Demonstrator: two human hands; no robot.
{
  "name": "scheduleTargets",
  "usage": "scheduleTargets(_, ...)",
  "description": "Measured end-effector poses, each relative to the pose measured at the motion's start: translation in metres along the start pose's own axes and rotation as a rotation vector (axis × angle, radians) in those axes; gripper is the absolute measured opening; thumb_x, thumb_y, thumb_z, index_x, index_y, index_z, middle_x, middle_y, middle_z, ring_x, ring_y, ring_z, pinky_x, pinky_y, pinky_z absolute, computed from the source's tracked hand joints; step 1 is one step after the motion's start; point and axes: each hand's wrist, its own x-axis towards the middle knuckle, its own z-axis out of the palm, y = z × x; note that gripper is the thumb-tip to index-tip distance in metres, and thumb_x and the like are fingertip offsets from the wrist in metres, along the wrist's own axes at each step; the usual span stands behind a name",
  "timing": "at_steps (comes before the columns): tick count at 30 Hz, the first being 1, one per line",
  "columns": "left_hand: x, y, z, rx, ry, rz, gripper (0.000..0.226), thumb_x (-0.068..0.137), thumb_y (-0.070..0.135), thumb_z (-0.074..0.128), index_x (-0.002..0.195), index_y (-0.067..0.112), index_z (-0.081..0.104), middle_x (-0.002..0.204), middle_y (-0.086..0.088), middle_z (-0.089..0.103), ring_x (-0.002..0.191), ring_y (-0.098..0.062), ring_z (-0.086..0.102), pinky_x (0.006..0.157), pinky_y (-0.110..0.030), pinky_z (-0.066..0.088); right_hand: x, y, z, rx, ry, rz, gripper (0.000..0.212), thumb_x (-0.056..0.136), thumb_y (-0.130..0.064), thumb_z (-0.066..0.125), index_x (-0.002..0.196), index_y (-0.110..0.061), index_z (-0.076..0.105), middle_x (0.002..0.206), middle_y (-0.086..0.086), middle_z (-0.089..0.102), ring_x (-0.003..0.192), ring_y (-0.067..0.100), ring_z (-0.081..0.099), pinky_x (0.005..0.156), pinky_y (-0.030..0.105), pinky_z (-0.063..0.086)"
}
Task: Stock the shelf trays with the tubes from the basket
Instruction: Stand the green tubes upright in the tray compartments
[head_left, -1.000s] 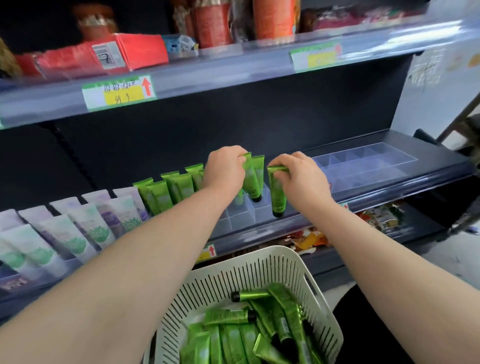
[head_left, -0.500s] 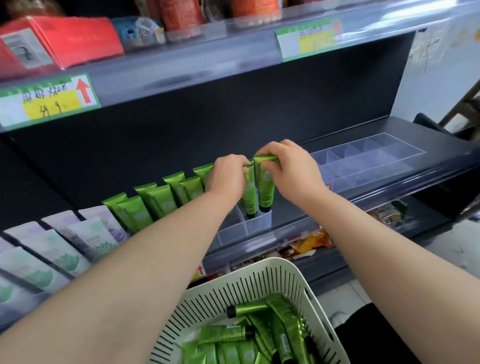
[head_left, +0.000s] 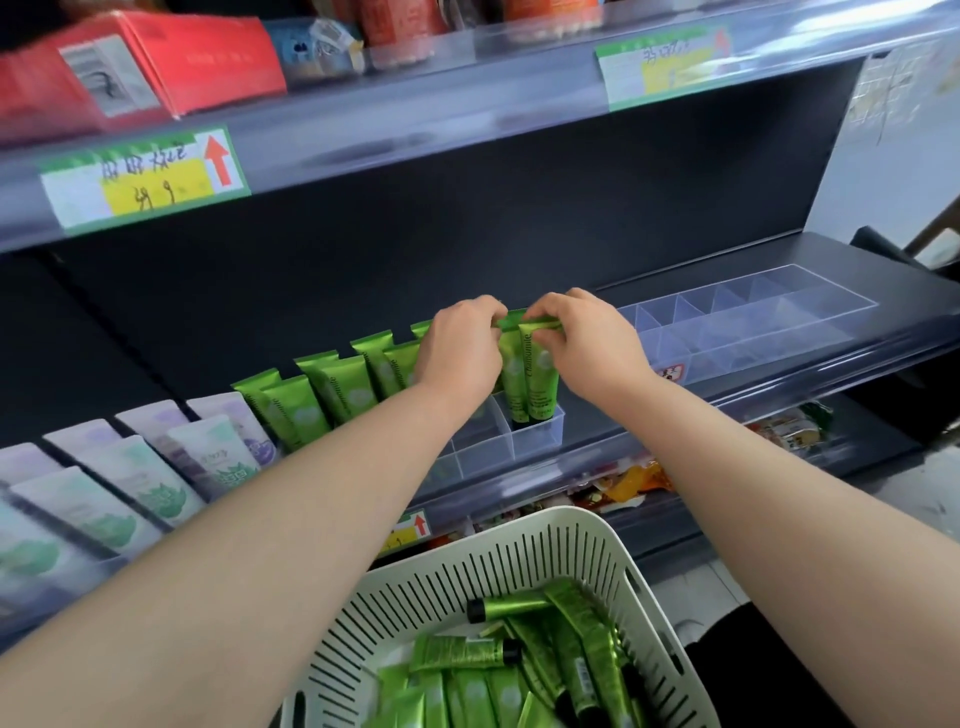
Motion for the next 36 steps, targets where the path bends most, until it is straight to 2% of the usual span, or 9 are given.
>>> scheduleTargets(7, -0.019, -0.004, -0.013, -0.006, 0.045, 0.023, 0.031, 0.097, 0.006, 0.049, 0.122, 0.019, 0.062, 0.123, -0.001, 0.061, 0.110, -0.021, 0.057, 0.087, -0.037, 0.050, -0.009, -0.002, 0.019, -0.090, -0.064, 0.006, 0.028, 0.095, -0.020, 0.051, 0.121, -0.022, 0.060, 0.113, 0.006, 0.059, 0.104, 0.028, 0.053, 0.085, 0.045, 0.048)
scheduleTargets(13, -0.040, -0.013, -0.018, -0.026, 0.053, 0.032, 0.030, 0.097, 0.006, 0.050, 0.120, 0.020, 0.064, 0.120, -0.001, 0.064, 0.108, -0.022, 0.058, 0.088, -0.039, 0.050, -0.022, -0.009, 0.024, -0.148, 0.090, -0.044, 0.033, 0.093, -0.016, 0.053, 0.126, -0.021, 0.054, 0.126, 0.008, 0.051, 0.113, 0.030, 0.044, 0.086, 0.043, 0.039)
scheduleTargets(16, -0.053, -0.018, -0.018, -0.044, 0.044, 0.015, 0.030, 0.095, 0.007, 0.052, 0.117, 0.021, 0.066, 0.120, 0.000, 0.065, 0.109, -0.021, 0.059, 0.091, -0.038, 0.050, -0.043, -0.014, 0.026, -0.141, 0.198, -0.094, 0.034, 0.089, -0.009, 0.056, 0.121, -0.019, 0.058, 0.122, 0.008, 0.052, 0.110, 0.031, 0.045, 0.078, 0.039, 0.035)
scheduleTargets(19, -0.074, -0.023, -0.017, -0.032, -0.004, 0.011, 0.028, 0.095, 0.010, 0.053, 0.114, 0.025, 0.067, 0.119, 0.004, 0.066, 0.108, -0.019, 0.061, 0.090, -0.037, 0.051, -0.071, -0.013, 0.033, -0.159, 0.183, -0.121, 0.038, 0.083, -0.002, 0.058, 0.117, -0.017, 0.062, 0.118, 0.009, 0.053, 0.107, 0.032, 0.046, 0.076, 0.040, 0.035)
scheduleTargets(24, -0.119, -0.042, -0.006, -0.013, -0.082, -0.034, 0.027, 0.095, 0.011, 0.051, 0.109, 0.026, 0.069, 0.116, 0.005, 0.068, 0.107, -0.019, 0.060, 0.084, -0.035, 0.050, -0.127, 0.001, 0.060, -0.215, 0.014, -0.119, 0.035, 0.079, 0.000, 0.059, 0.109, -0.017, 0.065, 0.109, 0.007, 0.055, 0.103, 0.033, 0.049, 0.074, 0.040, 0.039)
scheduleTargets(30, -0.169, -0.078, 0.034, 0.051, -0.338, -0.093, 0.035, 0.091, 0.002, 0.052, 0.105, 0.028, 0.069, 0.113, 0.006, 0.068, 0.106, -0.019, 0.061, 0.084, -0.035, 0.051, -0.172, 0.021, 0.092, -0.300, -0.434, 0.001, 0.042, 0.083, -0.005, 0.055, 0.120, -0.024, 0.058, 0.122, 0.003, 0.050, 0.117, 0.026, 0.044, 0.093, 0.038, 0.041)
scheduleTargets(36, -0.206, -0.109, 0.070, 0.036, -0.521, -0.175, 0.033, 0.091, 0.000, 0.054, 0.108, 0.022, 0.071, 0.116, 0.002, 0.067, 0.106, -0.018, 0.062, 0.092, -0.034, 0.050, -0.201, 0.040, 0.125, -0.286, -0.833, 0.284, 0.046, 0.086, -0.001, 0.047, 0.131, -0.008, 0.044, 0.128, 0.014, 0.047, 0.116, 0.033, 0.051, 0.099, 0.041, 0.044)
